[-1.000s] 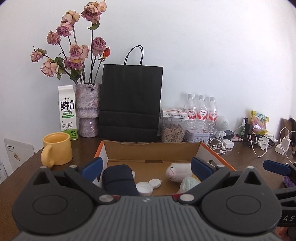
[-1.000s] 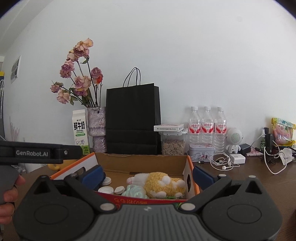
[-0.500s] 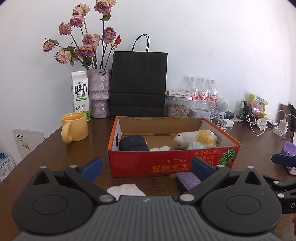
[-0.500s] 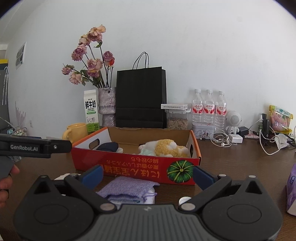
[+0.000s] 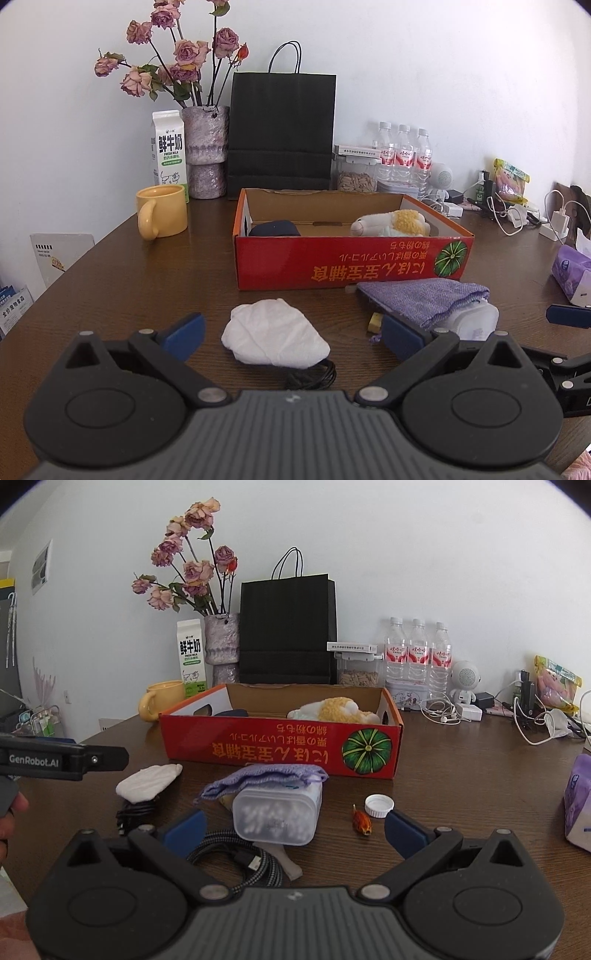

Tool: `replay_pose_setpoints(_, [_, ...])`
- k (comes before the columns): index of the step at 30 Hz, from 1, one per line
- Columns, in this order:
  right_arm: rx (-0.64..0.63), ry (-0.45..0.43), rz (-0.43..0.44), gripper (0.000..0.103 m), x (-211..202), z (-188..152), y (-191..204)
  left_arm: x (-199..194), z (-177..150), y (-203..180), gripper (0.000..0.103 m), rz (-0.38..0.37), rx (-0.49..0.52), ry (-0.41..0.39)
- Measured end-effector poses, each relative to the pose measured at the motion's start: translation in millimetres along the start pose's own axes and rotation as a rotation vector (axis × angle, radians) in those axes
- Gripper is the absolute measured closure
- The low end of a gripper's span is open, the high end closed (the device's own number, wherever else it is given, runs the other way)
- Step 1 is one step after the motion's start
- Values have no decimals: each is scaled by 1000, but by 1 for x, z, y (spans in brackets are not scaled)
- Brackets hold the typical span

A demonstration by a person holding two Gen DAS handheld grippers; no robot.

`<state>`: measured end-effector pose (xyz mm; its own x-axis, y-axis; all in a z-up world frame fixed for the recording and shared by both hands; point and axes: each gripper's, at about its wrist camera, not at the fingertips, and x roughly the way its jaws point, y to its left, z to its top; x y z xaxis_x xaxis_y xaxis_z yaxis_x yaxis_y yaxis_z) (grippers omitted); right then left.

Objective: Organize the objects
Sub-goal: 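Withdraw both tools from the box toward the cables on the table, then grasp the braided cable with pink tie with the right tool while the left tool approaches the black cable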

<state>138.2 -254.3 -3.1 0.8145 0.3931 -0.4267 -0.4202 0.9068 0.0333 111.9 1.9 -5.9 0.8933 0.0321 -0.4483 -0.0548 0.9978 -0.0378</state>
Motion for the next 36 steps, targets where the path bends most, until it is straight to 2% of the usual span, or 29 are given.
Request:
replay_pose_setpoints(9, [2,137,71,0,4,-10,21,-8,-19,15,0,12,-12,41])
replay_pose_setpoints(17, [17,245,107,0,26,-15,36,-13,-28,32,0,16,-57,46])
replay_pose_setpoints(21, [30,267,121,0,37,-13,39,-11,-33,38,0,14,-75,59])
replay_pose_setpoints(25, [0,284,99,0,47,-12,47,-11,-38,41,0,12,-85,65])
replay_pose_setpoints(36, [-32,248,70,0,57,-14,55,-11,-43,44,0,11,-98,79])
